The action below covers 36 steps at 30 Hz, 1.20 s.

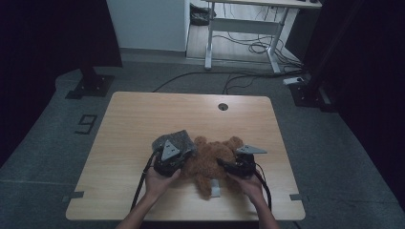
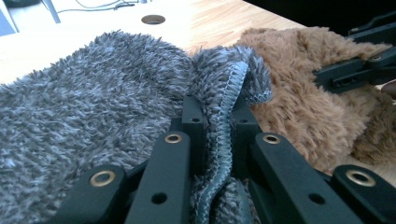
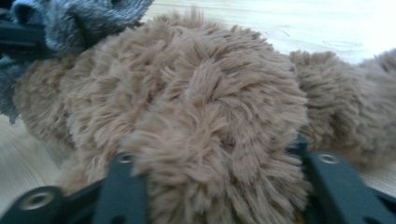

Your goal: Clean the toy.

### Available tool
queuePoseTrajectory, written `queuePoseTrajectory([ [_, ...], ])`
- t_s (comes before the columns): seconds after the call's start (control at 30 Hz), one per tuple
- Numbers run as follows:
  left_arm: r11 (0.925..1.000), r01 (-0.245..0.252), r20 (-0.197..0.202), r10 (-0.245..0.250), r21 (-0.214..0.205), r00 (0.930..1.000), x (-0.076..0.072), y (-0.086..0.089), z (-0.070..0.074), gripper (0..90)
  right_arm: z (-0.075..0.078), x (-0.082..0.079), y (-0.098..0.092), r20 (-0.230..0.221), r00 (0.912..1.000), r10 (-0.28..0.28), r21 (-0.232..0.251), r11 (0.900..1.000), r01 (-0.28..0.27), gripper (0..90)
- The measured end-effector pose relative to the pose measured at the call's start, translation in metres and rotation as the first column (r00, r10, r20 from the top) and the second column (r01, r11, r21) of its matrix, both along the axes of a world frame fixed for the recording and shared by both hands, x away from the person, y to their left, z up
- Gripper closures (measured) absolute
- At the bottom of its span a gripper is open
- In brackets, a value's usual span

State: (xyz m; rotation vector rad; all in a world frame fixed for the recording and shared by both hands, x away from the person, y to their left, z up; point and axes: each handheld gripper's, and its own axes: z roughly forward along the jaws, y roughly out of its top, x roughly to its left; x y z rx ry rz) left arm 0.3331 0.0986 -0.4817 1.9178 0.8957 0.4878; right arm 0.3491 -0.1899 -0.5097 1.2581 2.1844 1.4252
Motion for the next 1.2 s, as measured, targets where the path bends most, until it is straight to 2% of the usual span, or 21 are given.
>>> queuePoseTrajectory([
  [0.13,0.9999,-0.013,0.015,0.013,0.003,0.9998,0.006,-0.002,0.002,80.3,0.0,-0.002,0.004,0.061,0.9979,-0.022,-0.025,0.9994,0.024,61.8],
  [0.27,0.9993,-0.036,0.028,0.036,0.004,0.999,0.021,-0.006,0.008,80.2,0.002,0.005,0.008,0.109,0.9916,-0.07,-0.041,0.9964,0.074,64.4],
  [0.4,0.9985,-0.052,0.013,0.052,-0.016,0.9986,0.035,-0.013,0.022,80.0,0.001,0.016,0.011,0.154,0.98,-0.126,-0.05,0.9895,0.135,64.8],
  [0.5,0.9993,-0.026,0.023,0.027,-0.027,0.9994,0.038,-0.025,0.037,80.1,-0.002,0.021,0.011,0.204,0.9682,-0.145,-0.05,0.9861,0.158,64.8],
  [0.6,0.9997,0.011,0.022,-0.011,-0.024,0.9997,0.041,-0.045,0.047,80.1,-0.005,0.02,0.01,0.233,0.9645,-0.125,-0.045,0.9892,0.139,64.8],
  [0.73,0.9978,0.066,-0.009,-0.066,-0.01,0.9978,0.047,-0.08,0.05,80.0,-0.009,0.008,0.011,0.289,0.9543,-0.075,-0.059,0.9937,0.096,64.6],
  [0.83,0.9933,0.111,-0.047,-0.109,0.034,0.9929,0.05,-0.114,0.045,79.8,-0.013,-0.001,0.013,0.318,0.9471,-0.04,-0.064,0.9959,0.064,64.5],
  [0.93,0.9877,0.124,-0.109,-0.113,0.096,0.9876,0.053,-0.138,0.032,79.5,-0.016,-0.009,0.013,0.334,0.9424,-0.018,-0.069,0.9966,0.043,64.5],
  [1.03,0.9878,0.122,-0.121,-0.11,0.098,0.9866,0.053,-0.142,0.023,79.8,-0.022,-0.012,0.01,0.312,0.95,-0.016,-0.053,0.998,0.035,64.4],
  [1.1,0.9877,0.121,-0.122,-0.108,0.1,0.9867,0.051,-0.137,0.022,80.1,-0.024,-0.013,0.007,0.303,0.953,-0.01,-0.036,0.9991,0.022,64.3],
  [1.2,0.9887,0.113,-0.125,-0.101,0.099,0.9871,0.048,-0.129,0.023,80.5,-0.023,-0.016,0.009,0.298,0.9547,-0.001,-0.046,0.9988,0.016,64.2],
])
